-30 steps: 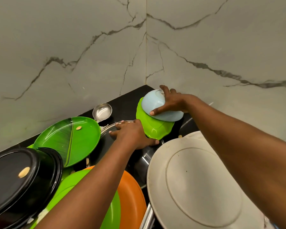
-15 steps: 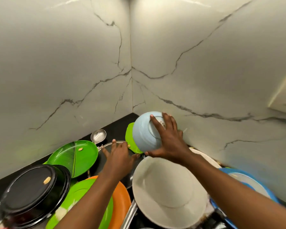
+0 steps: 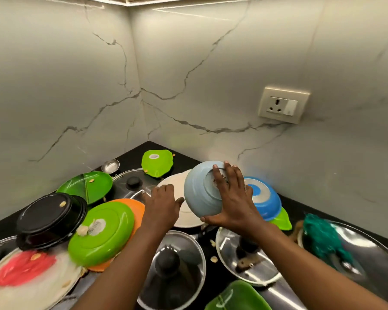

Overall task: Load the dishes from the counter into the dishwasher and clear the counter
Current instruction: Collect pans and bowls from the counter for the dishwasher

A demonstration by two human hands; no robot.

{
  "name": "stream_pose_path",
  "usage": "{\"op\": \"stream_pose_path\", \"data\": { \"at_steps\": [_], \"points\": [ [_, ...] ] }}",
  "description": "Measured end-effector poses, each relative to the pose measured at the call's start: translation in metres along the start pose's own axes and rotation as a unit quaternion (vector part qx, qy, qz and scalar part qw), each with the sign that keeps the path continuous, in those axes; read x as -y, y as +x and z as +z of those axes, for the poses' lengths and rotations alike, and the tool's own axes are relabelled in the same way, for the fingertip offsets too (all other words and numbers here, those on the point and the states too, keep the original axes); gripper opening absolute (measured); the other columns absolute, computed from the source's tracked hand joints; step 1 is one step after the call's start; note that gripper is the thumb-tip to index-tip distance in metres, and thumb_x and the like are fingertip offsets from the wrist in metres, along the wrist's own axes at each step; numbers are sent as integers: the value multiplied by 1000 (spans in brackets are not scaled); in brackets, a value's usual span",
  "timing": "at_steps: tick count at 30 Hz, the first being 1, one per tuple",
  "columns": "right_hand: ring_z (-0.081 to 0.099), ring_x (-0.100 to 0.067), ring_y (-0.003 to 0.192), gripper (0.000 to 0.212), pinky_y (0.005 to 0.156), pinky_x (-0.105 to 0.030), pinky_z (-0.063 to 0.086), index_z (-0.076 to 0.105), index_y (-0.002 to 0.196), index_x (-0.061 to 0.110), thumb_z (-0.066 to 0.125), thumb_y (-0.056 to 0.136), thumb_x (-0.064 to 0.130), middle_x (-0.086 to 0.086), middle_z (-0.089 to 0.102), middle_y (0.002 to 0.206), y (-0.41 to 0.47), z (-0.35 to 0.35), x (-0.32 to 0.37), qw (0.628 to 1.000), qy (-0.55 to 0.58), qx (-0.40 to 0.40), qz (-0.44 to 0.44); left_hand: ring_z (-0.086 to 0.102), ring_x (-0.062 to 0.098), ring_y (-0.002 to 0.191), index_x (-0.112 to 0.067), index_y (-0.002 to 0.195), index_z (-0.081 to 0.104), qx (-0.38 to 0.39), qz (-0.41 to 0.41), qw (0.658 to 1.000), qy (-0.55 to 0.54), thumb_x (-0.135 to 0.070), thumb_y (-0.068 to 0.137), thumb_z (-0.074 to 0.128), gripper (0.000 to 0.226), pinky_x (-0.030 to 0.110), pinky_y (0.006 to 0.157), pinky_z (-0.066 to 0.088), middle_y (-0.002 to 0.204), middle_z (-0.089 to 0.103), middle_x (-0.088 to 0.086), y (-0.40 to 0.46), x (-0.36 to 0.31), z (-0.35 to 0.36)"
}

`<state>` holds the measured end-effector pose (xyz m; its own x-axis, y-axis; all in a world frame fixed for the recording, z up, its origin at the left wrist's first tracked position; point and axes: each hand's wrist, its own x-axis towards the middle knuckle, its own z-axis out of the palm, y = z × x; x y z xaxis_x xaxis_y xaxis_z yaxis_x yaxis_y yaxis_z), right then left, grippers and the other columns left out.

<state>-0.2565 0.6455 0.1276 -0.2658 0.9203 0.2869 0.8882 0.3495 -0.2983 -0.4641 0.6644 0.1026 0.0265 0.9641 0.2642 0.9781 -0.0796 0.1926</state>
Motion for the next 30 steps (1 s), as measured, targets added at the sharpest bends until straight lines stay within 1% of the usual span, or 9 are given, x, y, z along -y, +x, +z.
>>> {"op": "stream_pose_path", "data": {
  "at_steps": [2, 6, 8, 10, 12, 16, 20, 25, 30],
  "points": [
    [-24, -23, 145, 125, 108, -67, 19, -11, 153, 34, 72, 65, 68, 4, -26, 157, -28, -11, -1, 1000, 1, -5, 7, 57, 41, 107, -5, 114, 62, -31, 9, 999, -4, -33, 86, 68, 40, 56, 94, 38, 112, 65, 19, -21, -6, 2],
    [-22, -25, 146, 125, 107, -67, 18, -7, 154, 32, 69, 63, 72, 2, -24, 159, -94, -29, 0, 1000, 3, -20, 17, 59, 41, 105, -6, 114, 62, -24, -11, 1000, -8, -28, 82, 73, 40, 57, 93, 38, 113, 65, 17, -69, -30, -4],
    [-18, -26, 147, 123, 106, -66, 20, -2, 154, 31, 64, 60, 75, -1, -18, 161, -138, -39, -1, 999, 1, -42, 17, 63, 43, 91, -3, 106, 64, -39, 2, 999, -18, -24, 76, 77, 39, 56, 82, 46, 102, 67, 20, -103, -50, -5],
    [-12, -29, 148, 123, 104, -66, 23, 3, 155, 29, 59, 57, 77, -5, -9, 162, -186, -46, -2, 998, -4, -62, 19, 65, 43, 77, -2, 99, 65, -43, 25, 998, -44, -30, 78, 63, 35, 51, 68, 52, 90, 68, 20, -143, -72, -9],
    [-8, -31, 148, 125, 102, -66, 27, 3, 155, 29, 60, 55, 76, -5, -8, 162, -230, -52, -4, 997, -11, -64, 29, 65, 40, 72, -6, 95, 64, -43, 57, 996, -52, -37, 76, 45, 41, 47, 63, 52, 85, 67, 17, -180, -97, -14],
    [-3, -34, 148, 127, 100, -65, 31, 4, 155, 26, 61, 52, 75, -8, -6, 163, -313, -68, -2, 994, -30, -85, 67, 64, 38, 80, -8, 103, 62, -51, 105, 991, -73, -28, 78, 60, 33, 46, 71, 50, 92, 66, 15, -241, -139, -26],
    [-2, -35, 148, 129, 101, -66, 32, -1, 155, 22, 65, 57, 73, -9, -6, 163, -388, -81, 8, 988, -28, -114, 99, 62, 37, 93, -8, 114, 60, -43, 126, 987, -87, -21, 78, 72, 40, 46, 81, 48, 102, 65, 13, -292, -165, -35],
    [3, -37, 148, 123, 101, -62, 35, 8, 155, 15, 61, 62, 77, -14, 2, 162, -474, -90, 35, 982, -60, -123, 129, 60, 36, 104, -6, 120, 59, -19, 166, 980, -111, -17, 81, 69, 42, 47, 91, 45, 113, 64, 14, -343, -177, -39],
    [1, -38, 148, 120, 100, -66, 33, 15, 155, 15, 63, 61, 73, -15, 1, 162, -573, -86, 71, 973, -95, -103, 186, 58, 38, 96, -6, 114, 59, -24, 216, 965, -149, -13, 82, 62, 33, 47, 83, 45, 106, 62, 15, -400, -187, -37]
  ]
}}
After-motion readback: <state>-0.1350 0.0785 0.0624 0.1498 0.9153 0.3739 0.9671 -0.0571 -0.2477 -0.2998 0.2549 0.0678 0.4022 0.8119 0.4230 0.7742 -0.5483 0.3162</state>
